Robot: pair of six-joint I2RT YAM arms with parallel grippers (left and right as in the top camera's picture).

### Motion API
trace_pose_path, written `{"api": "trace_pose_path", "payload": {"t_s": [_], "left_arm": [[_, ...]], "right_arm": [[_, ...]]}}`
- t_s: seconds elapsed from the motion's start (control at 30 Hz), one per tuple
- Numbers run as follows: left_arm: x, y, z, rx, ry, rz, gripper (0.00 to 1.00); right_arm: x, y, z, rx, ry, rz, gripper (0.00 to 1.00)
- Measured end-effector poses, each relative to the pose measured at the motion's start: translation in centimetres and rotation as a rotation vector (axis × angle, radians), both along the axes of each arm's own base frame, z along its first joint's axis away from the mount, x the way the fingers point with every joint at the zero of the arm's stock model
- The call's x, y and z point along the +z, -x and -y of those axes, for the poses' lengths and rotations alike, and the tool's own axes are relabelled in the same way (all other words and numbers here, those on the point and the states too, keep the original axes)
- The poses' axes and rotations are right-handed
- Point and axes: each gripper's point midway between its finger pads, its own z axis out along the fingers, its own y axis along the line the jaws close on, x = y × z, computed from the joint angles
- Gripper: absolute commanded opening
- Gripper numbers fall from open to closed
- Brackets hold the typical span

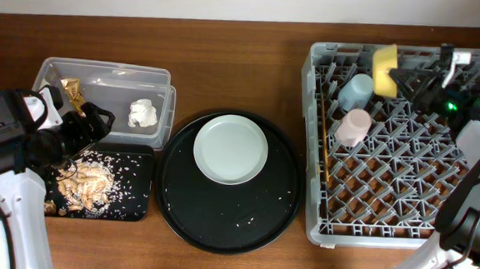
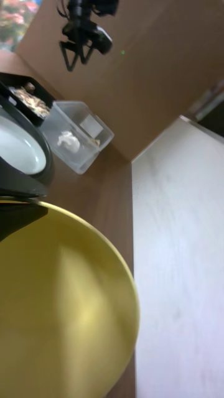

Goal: Sort waste into correct bins and load items into the dishwasher rack
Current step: 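Lift the yellow bowl and set it in the rack with the right gripper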

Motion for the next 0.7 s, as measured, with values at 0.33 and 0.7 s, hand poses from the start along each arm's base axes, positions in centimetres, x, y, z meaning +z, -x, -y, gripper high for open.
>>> {"api": "trace_pose_path", "payload": {"t_s": [0.33, 0.7], "left_arm": [[0.0, 0.0, 0.0, 0.0, 0.001, -0.001, 0.99], [0.0, 0.0, 0.0, 0.0, 0.0, 0.0, 0.99]], "right_arm": [[0.4, -0.6, 6.8, -0.101, -0.098, -0.024, 0.04], [3.2, -1.0, 1.1, 0.043, -0.195, -0.141, 0.04]]}}
